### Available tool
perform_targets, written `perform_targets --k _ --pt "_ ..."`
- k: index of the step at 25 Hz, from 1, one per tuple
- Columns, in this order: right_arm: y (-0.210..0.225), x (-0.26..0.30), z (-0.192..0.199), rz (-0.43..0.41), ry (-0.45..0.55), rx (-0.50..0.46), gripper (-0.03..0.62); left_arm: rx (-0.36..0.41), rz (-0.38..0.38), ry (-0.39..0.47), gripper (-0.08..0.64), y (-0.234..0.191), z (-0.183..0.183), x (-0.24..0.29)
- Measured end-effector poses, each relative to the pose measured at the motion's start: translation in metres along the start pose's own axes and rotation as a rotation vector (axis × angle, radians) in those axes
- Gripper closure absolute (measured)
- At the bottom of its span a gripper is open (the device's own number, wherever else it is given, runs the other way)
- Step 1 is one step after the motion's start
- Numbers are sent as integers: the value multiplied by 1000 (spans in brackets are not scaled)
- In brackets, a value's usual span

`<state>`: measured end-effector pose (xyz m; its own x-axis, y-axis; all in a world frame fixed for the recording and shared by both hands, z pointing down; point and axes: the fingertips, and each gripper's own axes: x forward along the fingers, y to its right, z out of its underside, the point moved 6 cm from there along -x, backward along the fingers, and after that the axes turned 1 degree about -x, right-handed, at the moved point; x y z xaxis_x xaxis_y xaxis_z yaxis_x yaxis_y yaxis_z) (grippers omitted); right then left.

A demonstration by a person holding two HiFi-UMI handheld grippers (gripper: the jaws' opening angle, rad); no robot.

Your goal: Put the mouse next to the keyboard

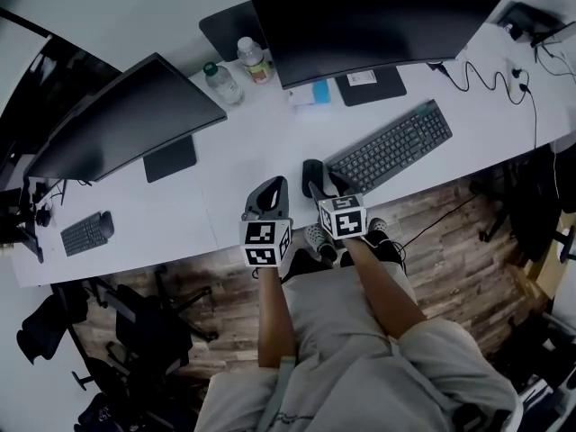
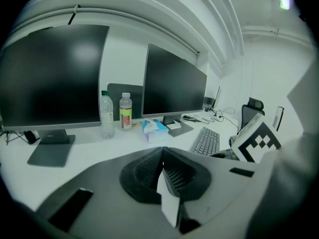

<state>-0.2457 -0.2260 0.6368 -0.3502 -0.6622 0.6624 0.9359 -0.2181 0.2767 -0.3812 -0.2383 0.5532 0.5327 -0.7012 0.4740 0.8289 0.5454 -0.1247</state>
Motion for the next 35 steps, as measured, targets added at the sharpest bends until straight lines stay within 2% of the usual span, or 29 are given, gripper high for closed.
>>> perform_targets --k 4,7,11,16,21,28,32,35 --pt "-3 13 7 62 11 79 362 19 1 10 537 -8 -4 -9" --pt "-7 20 11 121 18 119 318 30 17 11 537 -15 -6 -13" --pt "-11 30 16 180 3 138 296 15 26 14 537 -23 -3 -12" --pt "-19 45 18 169 -24 122 244 2 32 2 537 -30 3 -13" --pt "-18 56 19 227 -64 129 221 -2 35 -5 537 -41 3 -17" --pt "-20 69 19 273 -109 112 225 -5 11 12 537 -58 -3 -23" --pt "-19 72 20 323 -154 64 261 -8 -3 17 537 -64 -3 -26" --pt "-18 72 20 331 -153 67 279 -12 -12 24 537 -68 -5 -27"
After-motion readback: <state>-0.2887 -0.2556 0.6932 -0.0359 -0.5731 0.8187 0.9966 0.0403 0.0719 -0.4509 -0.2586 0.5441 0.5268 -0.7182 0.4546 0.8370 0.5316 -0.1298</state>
